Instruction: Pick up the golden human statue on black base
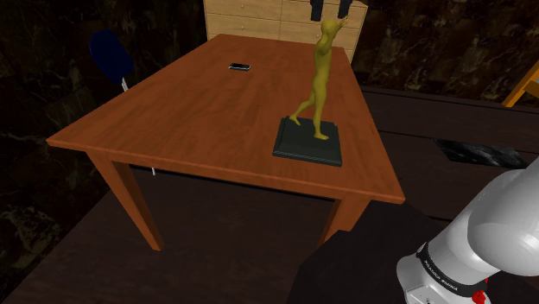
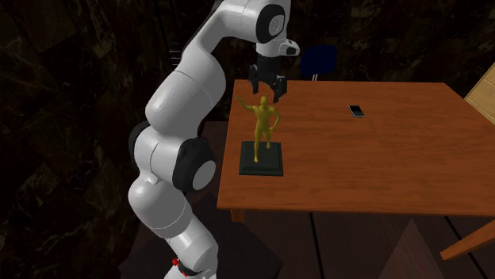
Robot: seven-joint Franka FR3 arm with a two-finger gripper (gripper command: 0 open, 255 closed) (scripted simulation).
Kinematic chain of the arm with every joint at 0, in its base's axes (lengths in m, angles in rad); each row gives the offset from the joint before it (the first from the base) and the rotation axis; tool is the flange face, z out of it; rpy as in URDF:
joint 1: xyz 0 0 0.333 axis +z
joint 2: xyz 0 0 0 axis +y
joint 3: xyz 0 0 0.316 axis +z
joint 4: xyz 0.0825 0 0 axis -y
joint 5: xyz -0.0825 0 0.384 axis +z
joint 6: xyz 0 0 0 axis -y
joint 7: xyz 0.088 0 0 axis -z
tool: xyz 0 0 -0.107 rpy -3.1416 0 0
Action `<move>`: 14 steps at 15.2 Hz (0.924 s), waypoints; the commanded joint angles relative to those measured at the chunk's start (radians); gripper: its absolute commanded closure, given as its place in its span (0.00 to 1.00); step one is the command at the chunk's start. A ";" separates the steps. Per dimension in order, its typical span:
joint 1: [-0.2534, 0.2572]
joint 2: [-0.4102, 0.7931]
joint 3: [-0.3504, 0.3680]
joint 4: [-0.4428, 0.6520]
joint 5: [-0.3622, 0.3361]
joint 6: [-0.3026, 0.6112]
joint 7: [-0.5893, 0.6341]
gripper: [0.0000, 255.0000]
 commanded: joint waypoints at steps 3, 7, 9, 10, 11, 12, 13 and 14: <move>-0.001 -0.033 -0.003 -0.090 0.004 0.057 -0.004 0.00; -0.002 -0.033 -0.003 -0.093 0.004 0.060 -0.005 1.00; -0.002 -0.033 -0.003 -0.093 0.004 0.059 -0.005 1.00; -0.002 -0.033 -0.003 -0.093 0.004 0.059 -0.005 1.00; -0.002 -0.033 -0.003 -0.093 0.004 0.059 -0.005 1.00; -0.002 -0.033 -0.003 -0.093 0.004 0.059 -0.005 1.00; -0.002 -0.033 -0.003 -0.092 0.004 0.059 -0.005 1.00; -0.001 -0.033 -0.003 -0.090 0.004 0.057 -0.004 1.00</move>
